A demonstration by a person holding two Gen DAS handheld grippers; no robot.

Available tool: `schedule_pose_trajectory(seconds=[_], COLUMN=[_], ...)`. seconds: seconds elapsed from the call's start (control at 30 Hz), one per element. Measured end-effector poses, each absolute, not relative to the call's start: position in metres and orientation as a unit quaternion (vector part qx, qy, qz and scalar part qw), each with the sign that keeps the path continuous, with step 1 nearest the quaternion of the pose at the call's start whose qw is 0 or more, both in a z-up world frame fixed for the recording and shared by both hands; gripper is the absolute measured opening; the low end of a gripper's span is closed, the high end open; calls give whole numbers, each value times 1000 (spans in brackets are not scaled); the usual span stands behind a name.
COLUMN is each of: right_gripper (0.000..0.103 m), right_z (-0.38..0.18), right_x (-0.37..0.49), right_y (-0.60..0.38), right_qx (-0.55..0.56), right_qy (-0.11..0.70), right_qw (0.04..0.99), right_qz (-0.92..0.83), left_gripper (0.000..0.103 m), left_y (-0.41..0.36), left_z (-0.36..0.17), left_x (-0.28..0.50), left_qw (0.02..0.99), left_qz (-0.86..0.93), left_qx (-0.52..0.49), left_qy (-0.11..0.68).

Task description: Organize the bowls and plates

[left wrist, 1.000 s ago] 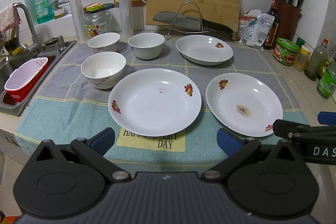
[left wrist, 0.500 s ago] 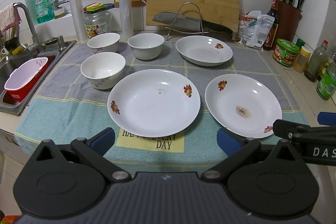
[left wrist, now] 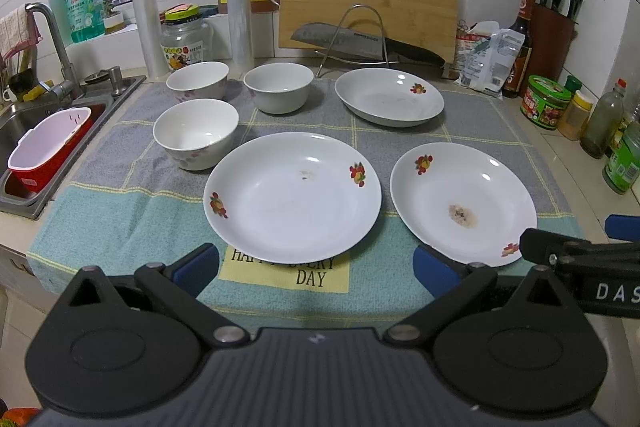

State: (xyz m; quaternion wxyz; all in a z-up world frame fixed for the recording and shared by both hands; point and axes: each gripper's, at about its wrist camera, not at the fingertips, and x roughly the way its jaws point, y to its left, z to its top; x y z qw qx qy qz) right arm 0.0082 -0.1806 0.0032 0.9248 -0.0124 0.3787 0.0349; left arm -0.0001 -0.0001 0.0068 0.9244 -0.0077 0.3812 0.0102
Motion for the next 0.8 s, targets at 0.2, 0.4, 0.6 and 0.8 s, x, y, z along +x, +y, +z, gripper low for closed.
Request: schedule_pose_trajectory(seconds=[0.2, 0.4, 0.6, 0.8], right_gripper=[103, 103, 103, 103], right_z=[4, 4, 5, 6], right_x=[9, 9, 9, 12], right_y=[-181, -181, -182, -187], right_qx=[-13, -14, -13, -12], right_qy=[378, 378, 378, 375], right_qw=[925, 925, 925, 926], right_qz=[35, 34, 34, 37], left_gripper=[102, 102, 102, 102], left_y=[0, 0, 1, -2], left_z=[7, 7, 7, 7], left_x=[0, 1, 3, 2], left_qw=[924, 924, 924, 926], left_qz=[10, 8, 5, 0], left_qx=[-8, -11, -13, -14], left_qy=[381, 382, 381, 376])
